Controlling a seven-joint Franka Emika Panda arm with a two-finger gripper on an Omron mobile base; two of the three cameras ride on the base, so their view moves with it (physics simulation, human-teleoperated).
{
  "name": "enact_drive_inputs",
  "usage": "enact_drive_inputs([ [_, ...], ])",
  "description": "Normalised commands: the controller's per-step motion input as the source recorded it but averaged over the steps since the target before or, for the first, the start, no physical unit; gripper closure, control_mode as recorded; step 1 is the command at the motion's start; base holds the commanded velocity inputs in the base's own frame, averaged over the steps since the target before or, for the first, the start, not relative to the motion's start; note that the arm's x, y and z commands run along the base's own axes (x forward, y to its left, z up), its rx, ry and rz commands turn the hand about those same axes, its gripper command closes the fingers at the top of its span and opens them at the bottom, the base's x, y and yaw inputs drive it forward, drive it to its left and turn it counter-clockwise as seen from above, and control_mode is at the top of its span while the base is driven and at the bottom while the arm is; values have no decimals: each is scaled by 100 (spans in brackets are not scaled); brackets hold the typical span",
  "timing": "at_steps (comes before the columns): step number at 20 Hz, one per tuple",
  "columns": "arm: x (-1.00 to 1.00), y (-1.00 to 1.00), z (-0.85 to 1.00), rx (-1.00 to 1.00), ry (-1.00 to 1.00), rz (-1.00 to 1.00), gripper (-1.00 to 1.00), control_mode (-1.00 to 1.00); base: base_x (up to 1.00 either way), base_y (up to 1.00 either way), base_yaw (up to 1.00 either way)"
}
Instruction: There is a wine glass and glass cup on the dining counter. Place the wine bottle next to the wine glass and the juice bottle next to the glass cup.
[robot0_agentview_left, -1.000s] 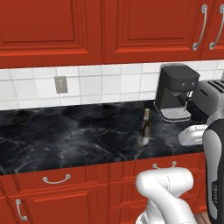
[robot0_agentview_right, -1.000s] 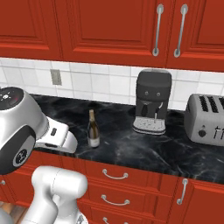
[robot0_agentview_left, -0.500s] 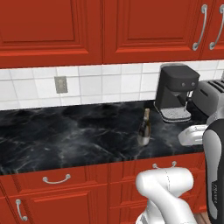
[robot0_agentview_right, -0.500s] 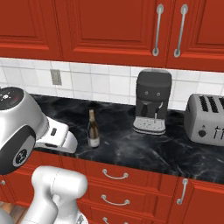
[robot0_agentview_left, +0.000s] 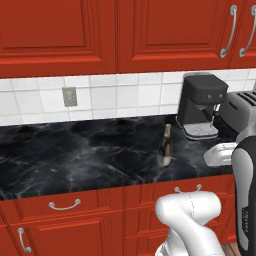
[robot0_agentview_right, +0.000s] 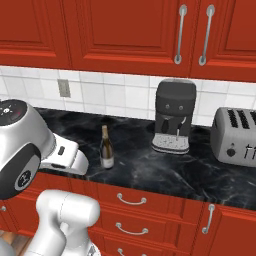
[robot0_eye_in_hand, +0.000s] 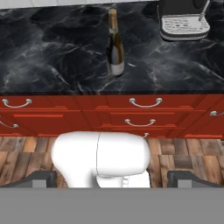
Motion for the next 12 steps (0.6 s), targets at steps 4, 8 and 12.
enact_drive_inputs([
  [4,-7,0,0,0,-3,0,-100,-100,0,0,0],
  [8,-19,-5,0,0,-2,14,-100,-100,0,0,0],
  [12,-17,-15,3,6,-1,42,-100,-100,0,0,0],
])
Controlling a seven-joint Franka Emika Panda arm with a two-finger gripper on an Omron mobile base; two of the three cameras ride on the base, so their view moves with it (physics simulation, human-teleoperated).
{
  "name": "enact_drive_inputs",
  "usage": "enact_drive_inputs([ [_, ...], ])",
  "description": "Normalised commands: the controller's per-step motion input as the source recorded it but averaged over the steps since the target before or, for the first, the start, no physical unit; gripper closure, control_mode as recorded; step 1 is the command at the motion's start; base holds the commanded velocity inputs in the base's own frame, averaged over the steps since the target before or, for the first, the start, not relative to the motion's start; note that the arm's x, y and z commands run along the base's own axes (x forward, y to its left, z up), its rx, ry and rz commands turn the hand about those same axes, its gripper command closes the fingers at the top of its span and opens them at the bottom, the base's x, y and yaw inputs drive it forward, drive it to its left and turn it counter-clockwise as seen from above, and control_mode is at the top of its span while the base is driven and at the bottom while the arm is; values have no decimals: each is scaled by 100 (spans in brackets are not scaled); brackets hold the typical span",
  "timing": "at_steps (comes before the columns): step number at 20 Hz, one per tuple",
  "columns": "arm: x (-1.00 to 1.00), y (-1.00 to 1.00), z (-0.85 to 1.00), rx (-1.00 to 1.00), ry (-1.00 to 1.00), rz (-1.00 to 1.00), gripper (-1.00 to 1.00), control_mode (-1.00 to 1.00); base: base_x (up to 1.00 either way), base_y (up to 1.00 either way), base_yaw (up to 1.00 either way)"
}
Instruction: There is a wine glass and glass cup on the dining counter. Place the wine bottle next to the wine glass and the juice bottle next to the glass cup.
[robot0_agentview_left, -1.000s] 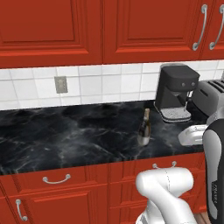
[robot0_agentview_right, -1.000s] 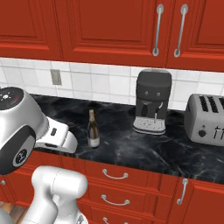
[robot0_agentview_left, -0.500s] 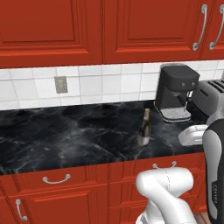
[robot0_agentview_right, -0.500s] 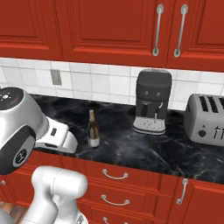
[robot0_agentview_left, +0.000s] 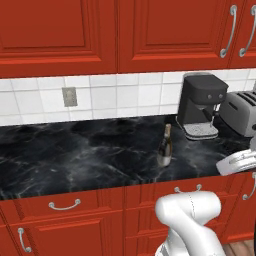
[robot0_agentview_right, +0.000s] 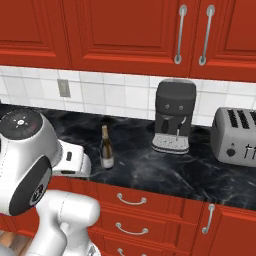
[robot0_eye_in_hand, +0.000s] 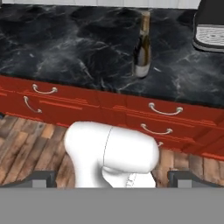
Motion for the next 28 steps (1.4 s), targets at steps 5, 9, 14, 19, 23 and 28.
enact_drive_inputs([
  [5,-2,-13,1,10,0,37,-100,-100,0,0,0],
  [9,0,-7,0,4,0,31,-100,-100,0,0,0],
  [14,14,-2,0,3,-6,6,-100,-100,0,0,0],
  [19,23,0,-1,4,-20,-2,-100,-100,0,0,0],
  [23,21,0,-3,12,-20,-2,-100,-100,0,0,0],
  [28,6,0,-4,15,-21,0,-100,-100,0,0,0],
])
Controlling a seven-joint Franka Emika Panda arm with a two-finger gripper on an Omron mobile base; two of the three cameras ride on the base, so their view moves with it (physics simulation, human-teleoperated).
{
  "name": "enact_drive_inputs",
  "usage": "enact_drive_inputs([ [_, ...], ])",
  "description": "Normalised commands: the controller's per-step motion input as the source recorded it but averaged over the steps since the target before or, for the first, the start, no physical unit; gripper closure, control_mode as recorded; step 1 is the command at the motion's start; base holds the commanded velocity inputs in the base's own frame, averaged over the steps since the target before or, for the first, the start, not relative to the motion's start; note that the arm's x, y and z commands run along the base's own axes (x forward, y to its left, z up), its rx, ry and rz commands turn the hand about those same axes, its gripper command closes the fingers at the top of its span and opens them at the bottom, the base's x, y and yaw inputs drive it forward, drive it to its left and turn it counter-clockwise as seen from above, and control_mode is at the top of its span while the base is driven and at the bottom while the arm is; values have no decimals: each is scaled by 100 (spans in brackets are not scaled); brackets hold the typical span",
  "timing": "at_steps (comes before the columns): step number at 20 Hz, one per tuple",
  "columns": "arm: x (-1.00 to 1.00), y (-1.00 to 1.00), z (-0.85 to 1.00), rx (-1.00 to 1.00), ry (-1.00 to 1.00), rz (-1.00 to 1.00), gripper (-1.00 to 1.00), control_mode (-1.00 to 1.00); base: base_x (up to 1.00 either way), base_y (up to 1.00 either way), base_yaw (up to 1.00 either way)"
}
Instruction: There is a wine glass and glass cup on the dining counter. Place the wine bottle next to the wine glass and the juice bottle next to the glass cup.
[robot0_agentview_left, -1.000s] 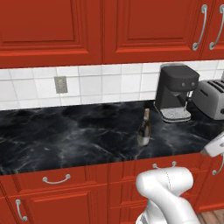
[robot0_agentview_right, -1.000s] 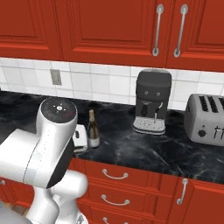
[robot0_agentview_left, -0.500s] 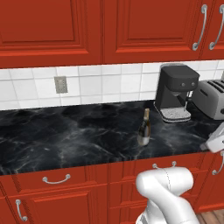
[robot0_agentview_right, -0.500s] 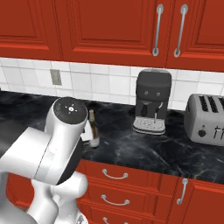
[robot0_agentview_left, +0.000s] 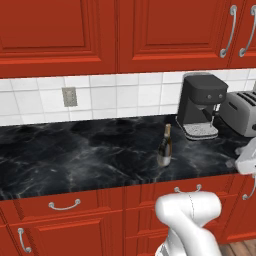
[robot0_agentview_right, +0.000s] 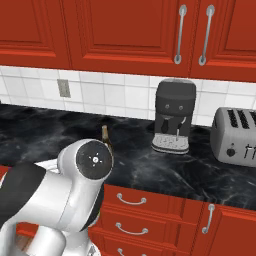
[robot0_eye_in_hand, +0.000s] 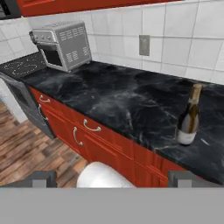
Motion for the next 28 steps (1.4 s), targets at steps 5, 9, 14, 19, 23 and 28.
enact_drive_inputs([
  [5,33,-10,-1,33,-1,0,-100,-100,0,0,0],
  [9,27,-12,0,35,1,6,-100,-100,0,0,0],
  [14,12,0,-2,23,0,4,-100,-100,0,0,0],
  [19,8,11,-14,4,-7,6,-100,-100,0,0,0],
  [23,17,1,-3,0,-7,3,-100,-100,0,0,0],
  [28,16,0,0,-4,-4,0,-100,-100,0,0,0],
])
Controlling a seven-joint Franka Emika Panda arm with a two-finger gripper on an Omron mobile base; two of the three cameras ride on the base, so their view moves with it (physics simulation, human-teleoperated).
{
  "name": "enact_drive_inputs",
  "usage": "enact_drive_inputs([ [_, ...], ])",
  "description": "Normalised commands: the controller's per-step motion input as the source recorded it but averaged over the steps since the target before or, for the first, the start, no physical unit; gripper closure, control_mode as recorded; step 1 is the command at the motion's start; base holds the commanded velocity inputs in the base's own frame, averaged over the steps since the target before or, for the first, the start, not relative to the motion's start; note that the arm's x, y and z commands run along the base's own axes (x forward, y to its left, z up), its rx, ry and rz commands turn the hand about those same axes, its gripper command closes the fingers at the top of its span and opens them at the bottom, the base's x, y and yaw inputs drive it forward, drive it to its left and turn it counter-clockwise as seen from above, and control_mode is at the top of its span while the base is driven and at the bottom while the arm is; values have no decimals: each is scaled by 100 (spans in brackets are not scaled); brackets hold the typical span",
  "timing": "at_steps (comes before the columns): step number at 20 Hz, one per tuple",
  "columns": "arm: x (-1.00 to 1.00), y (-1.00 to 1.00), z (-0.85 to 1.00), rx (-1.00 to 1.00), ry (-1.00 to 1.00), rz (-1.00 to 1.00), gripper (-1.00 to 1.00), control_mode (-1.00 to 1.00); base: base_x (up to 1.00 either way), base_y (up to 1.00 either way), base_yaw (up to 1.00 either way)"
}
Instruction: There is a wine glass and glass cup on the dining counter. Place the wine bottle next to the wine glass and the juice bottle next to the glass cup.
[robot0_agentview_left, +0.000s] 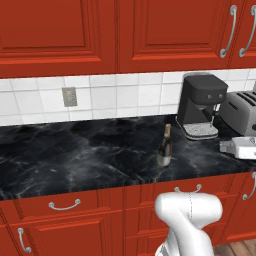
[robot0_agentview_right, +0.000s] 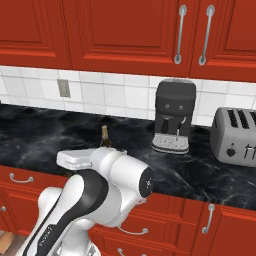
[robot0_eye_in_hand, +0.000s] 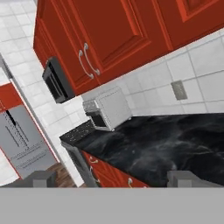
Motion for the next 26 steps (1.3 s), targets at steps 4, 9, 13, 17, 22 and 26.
enact_drive_inputs([
  [4,19,0,0,0,0,1,-100,-100,0,0,0],
  [9,15,0,-3,-1,0,6,-100,-100,0,0,0],
  [13,11,0,-7,-1,-1,11,-100,-100,0,0,0],
  [17,4,0,-13,-5,-10,20,-100,-100,0,0,0],
  [22,12,0,-11,-5,-14,15,-100,-100,0,0,0],
  [26,19,0,-5,-2,-12,9,-100,-100,0,0,0],
])
